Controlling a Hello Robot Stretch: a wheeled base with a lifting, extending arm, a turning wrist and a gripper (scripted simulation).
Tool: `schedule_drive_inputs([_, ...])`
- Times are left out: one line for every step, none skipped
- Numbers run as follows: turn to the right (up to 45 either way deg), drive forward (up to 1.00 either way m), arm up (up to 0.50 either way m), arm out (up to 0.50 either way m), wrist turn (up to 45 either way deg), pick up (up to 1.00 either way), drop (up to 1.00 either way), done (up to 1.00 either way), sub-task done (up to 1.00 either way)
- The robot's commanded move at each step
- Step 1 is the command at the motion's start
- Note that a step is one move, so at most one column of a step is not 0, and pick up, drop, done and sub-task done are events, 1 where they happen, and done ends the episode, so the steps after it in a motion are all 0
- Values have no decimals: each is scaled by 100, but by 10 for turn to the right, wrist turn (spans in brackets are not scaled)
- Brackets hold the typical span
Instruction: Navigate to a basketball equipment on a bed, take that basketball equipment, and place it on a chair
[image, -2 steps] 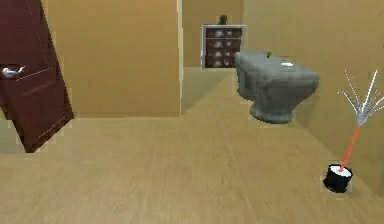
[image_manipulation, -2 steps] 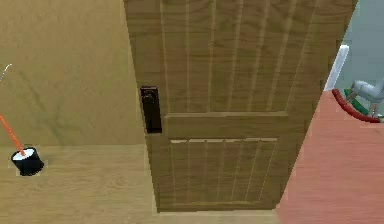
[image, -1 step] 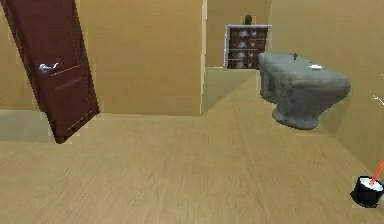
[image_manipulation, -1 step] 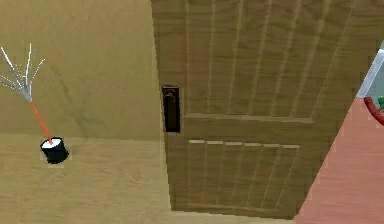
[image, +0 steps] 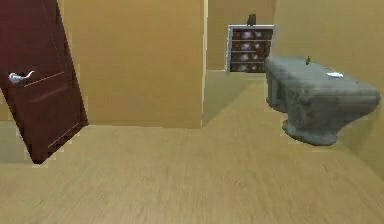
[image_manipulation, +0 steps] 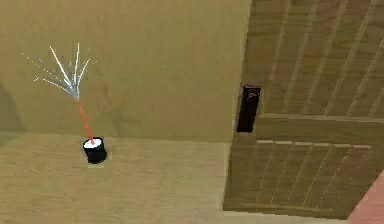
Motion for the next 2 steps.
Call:
schedule_drive_inputs([-450, 0, 0, 0, 0, 0, 0, 0, 0])
schedule_drive_inputs([-150, 0, 0, 0, 0, 0, 0, 0, 0])
